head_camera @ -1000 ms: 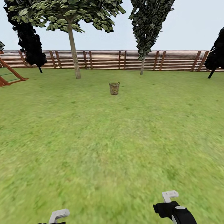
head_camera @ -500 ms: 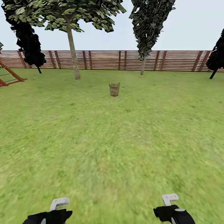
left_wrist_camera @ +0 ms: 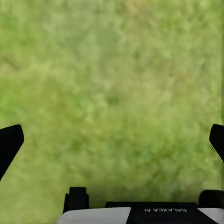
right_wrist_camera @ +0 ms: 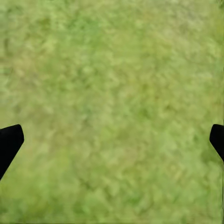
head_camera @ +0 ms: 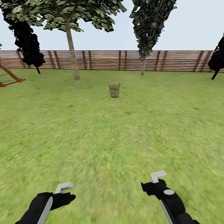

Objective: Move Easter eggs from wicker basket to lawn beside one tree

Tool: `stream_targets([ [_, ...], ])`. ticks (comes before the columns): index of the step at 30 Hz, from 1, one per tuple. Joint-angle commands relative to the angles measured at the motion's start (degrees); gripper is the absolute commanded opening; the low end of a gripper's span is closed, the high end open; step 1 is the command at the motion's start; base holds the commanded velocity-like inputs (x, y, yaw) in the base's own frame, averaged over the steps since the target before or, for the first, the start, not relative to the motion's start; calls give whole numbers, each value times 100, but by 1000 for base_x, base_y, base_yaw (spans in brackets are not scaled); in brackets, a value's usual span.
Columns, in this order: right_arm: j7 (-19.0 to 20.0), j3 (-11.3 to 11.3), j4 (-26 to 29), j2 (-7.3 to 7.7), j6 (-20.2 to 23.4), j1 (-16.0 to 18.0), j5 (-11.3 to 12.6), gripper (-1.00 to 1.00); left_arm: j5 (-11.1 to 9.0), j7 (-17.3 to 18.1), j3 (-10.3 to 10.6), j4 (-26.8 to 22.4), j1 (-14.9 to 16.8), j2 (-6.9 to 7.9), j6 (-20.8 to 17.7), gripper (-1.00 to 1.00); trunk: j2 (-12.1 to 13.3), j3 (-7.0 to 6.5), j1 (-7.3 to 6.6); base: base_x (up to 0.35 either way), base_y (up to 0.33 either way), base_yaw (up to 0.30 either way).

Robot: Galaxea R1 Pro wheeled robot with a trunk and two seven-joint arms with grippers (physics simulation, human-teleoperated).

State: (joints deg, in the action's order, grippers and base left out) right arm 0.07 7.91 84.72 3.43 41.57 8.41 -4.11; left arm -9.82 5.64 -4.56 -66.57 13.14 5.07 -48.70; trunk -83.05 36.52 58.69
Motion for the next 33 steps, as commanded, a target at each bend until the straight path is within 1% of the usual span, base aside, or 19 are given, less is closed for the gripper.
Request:
stream_targets([
  [1,3,55,1,10,34,7,-92,100,-12,16,-6,-2,3,-8,-28,100,-3,5,3,340,0,0],
  [6,22,134,-59,24,22,11,-185,100,-26,16,12,9,4,-45,-26,100,-3,5,3,340,0,0],
  [8,35,83,-388,79,-49,11,-182,100,-28,16,-1,15,4,-39,-21,100,-3,5,3,340,0,0],
  [9,44,19,-581,137,-125,11,-167,100,-28,18,-29,17,4,-36,-20,100,-3,5,3,340,0,0],
  [10,60,-92,-754,229,-317,11,-143,100,-29,22,-115,19,4,-35,-18,100,-3,5,3,340,0,0],
  [12,105,-161,-825,288,-561,11,-101,100,-25,23,-233,20,4,-38,-18,100,-3,5,3,340,0,0],
  [14,221,-217,-889,328,-803,11,17,100,-22,24,-335,21,4,-45,-12,100,-3,5,3,340,0,0],
  [15,289,-242,-891,351,-886,11,110,100,-21,25,-368,21,6,-48,58,100,-3,5,3,340,0,0],
  [18,340,-266,-872,366,-936,11,160,100,-16,21,-390,21,4,-44,403,100,-3,5,3,340,0,0],
  [21,347,-272,-872,369,-947,11,160,100,-14,17,-391,92,6,-42,524,100,-3,5,3,340,0,0],
  [25,341,-271,-885,366,-941,11,157,100,-13,24,-400,193,4,-35,551,100,-3,5,3,340,0,0],
  [33,336,-266,-913,361,-942,11,156,100,-11,25,-413,215,4,-30,563,100,-3,5,3,340,0,0],
])
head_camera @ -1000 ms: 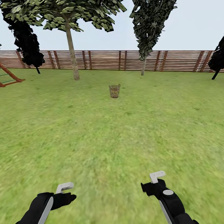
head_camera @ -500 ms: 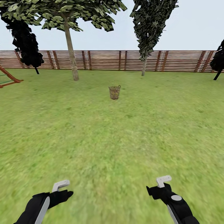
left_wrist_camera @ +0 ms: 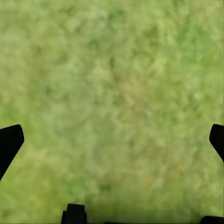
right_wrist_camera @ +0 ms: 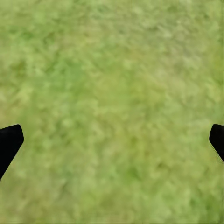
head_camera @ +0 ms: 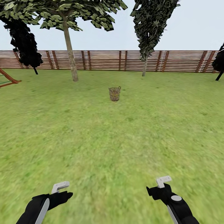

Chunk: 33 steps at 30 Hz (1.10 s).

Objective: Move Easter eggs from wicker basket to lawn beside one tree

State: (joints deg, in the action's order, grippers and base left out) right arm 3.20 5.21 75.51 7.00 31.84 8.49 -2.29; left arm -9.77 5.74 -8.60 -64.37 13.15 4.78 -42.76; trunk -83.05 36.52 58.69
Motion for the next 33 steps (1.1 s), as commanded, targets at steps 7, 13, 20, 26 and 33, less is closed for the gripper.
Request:
stream_targets([
  [7,14,-4,-37,3,42,3,3,100,-16,15,3,5,3,-3,-38,100,-3,5,3,340,0,0],
  [13,-8,-5,-209,-31,55,3,-20,100,-1,20,44,489,3,-8,-29,100,-3,5,3,340,0,0],
  [20,-8,-3,-230,-43,51,3,-26,100,-15,24,13,574,3,13,-24,100,-3,5,3,340,0,0],
  [26,-8,0,-233,-49,51,3,-28,100,-16,24,8,511,3,36,-22,100,-3,5,3,340,0,0],
  [33,-5,-6,-232,-42,51,3,-10,100,-16,24,8,480,4,25,-31,100,-3,5,3,340,0,0],
])
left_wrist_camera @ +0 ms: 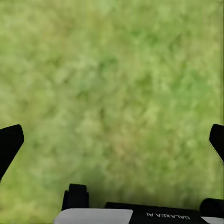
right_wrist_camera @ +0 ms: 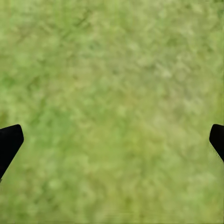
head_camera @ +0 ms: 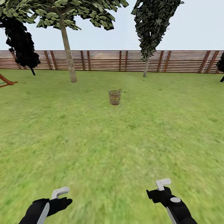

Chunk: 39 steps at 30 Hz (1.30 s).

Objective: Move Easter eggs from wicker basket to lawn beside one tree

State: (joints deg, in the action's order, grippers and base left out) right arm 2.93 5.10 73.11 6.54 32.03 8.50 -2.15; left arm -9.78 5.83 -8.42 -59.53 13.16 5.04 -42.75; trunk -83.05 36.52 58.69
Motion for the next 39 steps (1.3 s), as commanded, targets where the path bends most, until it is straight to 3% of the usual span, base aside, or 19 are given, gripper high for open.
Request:
stream_targets([
  [1,23,6,7,4,31,3,-20,100,-16,15,-10,-6,3,-2,-32,100,-3,5,3,340,0,0],
  [39,24,12,-53,-2,29,3,-39,100,-33,8,-46,-103,2,52,-19,100,-3,5,3,340,0,0],
])
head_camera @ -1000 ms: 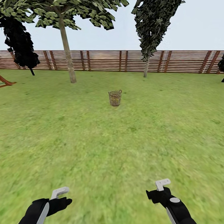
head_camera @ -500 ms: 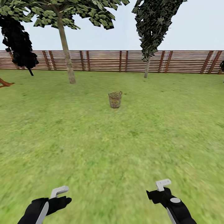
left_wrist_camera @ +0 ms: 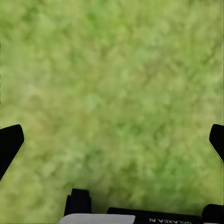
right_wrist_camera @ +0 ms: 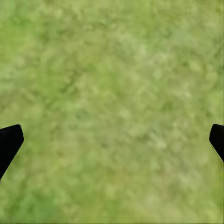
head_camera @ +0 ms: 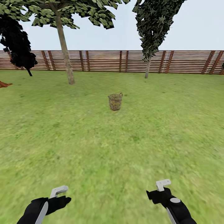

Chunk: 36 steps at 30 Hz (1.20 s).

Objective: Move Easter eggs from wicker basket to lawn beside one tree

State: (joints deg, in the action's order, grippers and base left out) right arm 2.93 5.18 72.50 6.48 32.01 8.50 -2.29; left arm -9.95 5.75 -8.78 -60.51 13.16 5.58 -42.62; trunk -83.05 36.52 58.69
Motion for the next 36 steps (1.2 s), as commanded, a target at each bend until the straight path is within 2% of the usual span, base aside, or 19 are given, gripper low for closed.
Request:
stream_targets([
  [1,23,2,9,13,32,3,-24,100,-13,15,-56,-31,3,13,-30,100,-3,5,3,340,0,0],
  [3,25,-63,11,50,35,3,-11,100,-13,40,-296,-109,4,125,-36,100,-3,5,3,340,0,0],
  [4,29,-201,14,89,41,3,-7,100,-14,58,-440,-132,4,207,-44,100,-3,5,3,340,0,0],
  [5,38,-414,14,150,49,3,-12,100,-14,70,-537,-143,3,269,-50,100,-3,5,3,340,0,0],
  [6,57,-752,12,275,95,3,-11,100,-10,77,-624,-151,4,324,-56,100,-3,5,3,340,0,0],
  [8,81,-1023,10,427,196,3,8,100,2,78,-684,-150,3,363,-60,100,-3,5,3,340,0,0],
  [10,99,-1143,10,510,252,3,19,100,12,78,-711,-148,3,388,-59,100,-3,5,3,340,0,0],
  [15,110,-1185,10,528,285,3,-22,100,12,76,-725,-118,5,467,-54,100,-3,5,3,340,0,0],
  [36,111,-1177,10,514,279,3,-36,100,3,75,-725,-102,6,480,-44,100,-3,5,3,340,0,0],
])
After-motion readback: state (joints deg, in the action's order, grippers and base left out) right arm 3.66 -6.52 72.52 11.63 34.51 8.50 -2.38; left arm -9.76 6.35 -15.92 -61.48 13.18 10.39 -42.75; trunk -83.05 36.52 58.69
